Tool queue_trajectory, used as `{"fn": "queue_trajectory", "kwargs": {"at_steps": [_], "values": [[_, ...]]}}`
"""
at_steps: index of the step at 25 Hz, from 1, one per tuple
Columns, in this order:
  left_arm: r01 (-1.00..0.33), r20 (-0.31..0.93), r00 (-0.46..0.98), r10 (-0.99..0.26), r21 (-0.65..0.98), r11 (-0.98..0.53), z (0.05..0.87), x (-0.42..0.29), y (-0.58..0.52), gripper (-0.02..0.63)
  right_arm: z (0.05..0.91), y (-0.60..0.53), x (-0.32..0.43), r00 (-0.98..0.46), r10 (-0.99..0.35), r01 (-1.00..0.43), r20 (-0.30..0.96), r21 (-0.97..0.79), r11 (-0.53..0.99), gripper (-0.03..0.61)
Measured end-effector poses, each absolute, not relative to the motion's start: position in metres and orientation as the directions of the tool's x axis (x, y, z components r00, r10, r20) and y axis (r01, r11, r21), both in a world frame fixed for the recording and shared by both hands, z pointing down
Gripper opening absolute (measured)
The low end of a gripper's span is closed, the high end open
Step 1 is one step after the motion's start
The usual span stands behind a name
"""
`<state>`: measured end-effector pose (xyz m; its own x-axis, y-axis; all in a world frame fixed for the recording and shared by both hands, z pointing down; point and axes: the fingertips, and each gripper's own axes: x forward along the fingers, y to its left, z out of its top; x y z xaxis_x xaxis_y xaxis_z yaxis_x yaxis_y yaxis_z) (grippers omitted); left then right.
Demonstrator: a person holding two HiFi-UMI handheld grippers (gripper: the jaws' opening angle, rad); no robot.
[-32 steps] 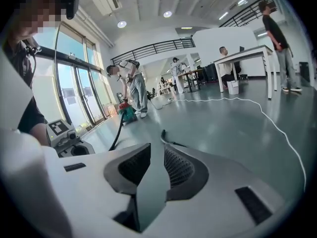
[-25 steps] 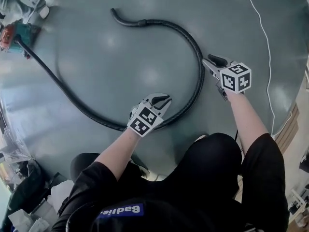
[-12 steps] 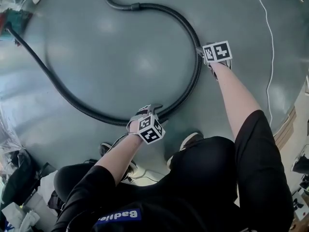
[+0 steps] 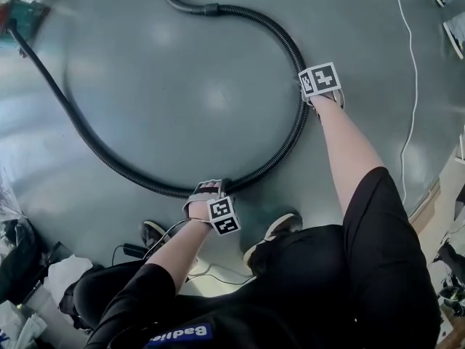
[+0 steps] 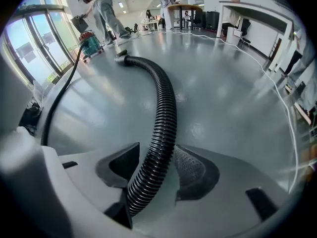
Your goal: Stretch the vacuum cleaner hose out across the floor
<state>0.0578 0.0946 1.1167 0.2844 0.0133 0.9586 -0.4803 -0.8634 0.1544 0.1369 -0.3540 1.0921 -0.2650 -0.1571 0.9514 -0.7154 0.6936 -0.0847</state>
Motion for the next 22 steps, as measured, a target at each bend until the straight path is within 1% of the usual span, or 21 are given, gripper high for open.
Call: {"fn": "queue_trajectory", "kwargs": {"at_steps": [2, 7, 9, 11, 13, 17, 20, 22], "values": [[-0.452, 0.97, 0.243, 0.015, 0.127, -0.883, 1.125, 0.05, 0.1, 0.259, 1.099, -0.352, 0.143, -0.241, -0.134, -0.715, 0.961, -0.083, 0.694, 0.216], [-0.439, 0.972, 0.234, 0.024, 0.127, -0.89, 1.127, 0.047, 0.099, 0.242, 1.1, -0.344, 0.146, -0.267, -0.108, -0.756, 0.958, -0.138, 0.64, 0.189], [-0.453, 0.97, 0.242, 0.041, 0.15, -0.879, 1.128, 0.046, 0.098, 0.224, 1.091, -0.346, 0.148, -0.286, -0.133, -0.771, 0.949, -0.146, 0.62, 0.186], [-0.47, 0.966, 0.251, 0.064, 0.18, -0.864, 1.127, 0.044, 0.098, 0.224, 1.075, -0.35, 0.149, -0.33, -0.174, -0.792, 0.928, -0.171, 0.587, 0.181], [-0.482, 0.962, 0.267, 0.061, 0.188, -0.856, 1.123, 0.045, 0.095, 0.221, 1.052, -0.352, 0.148, -0.382, -0.213, -0.809, 0.899, -0.214, 0.547, 0.176], [-0.495, 0.93, 0.368, -0.024, 0.174, -0.851, 1.095, 0.072, 0.06, 0.222, 1.009, -0.354, 0.167, -0.433, -0.277, -0.837, 0.858, -0.269, 0.477, 0.17], [-0.477, 0.875, 0.479, -0.077, 0.186, -0.859, 1.07, 0.117, 0.018, 0.222, 0.981, -0.354, 0.195, -0.453, -0.314, -0.859, 0.834, -0.315, 0.404, 0.167], [-0.46, 0.823, 0.557, -0.11, 0.196, -0.866, 1.047, 0.147, -0.006, 0.224, 0.962, -0.348, 0.2, -0.462, -0.323, -0.861, 0.826, -0.331, 0.387, 0.166]]}}
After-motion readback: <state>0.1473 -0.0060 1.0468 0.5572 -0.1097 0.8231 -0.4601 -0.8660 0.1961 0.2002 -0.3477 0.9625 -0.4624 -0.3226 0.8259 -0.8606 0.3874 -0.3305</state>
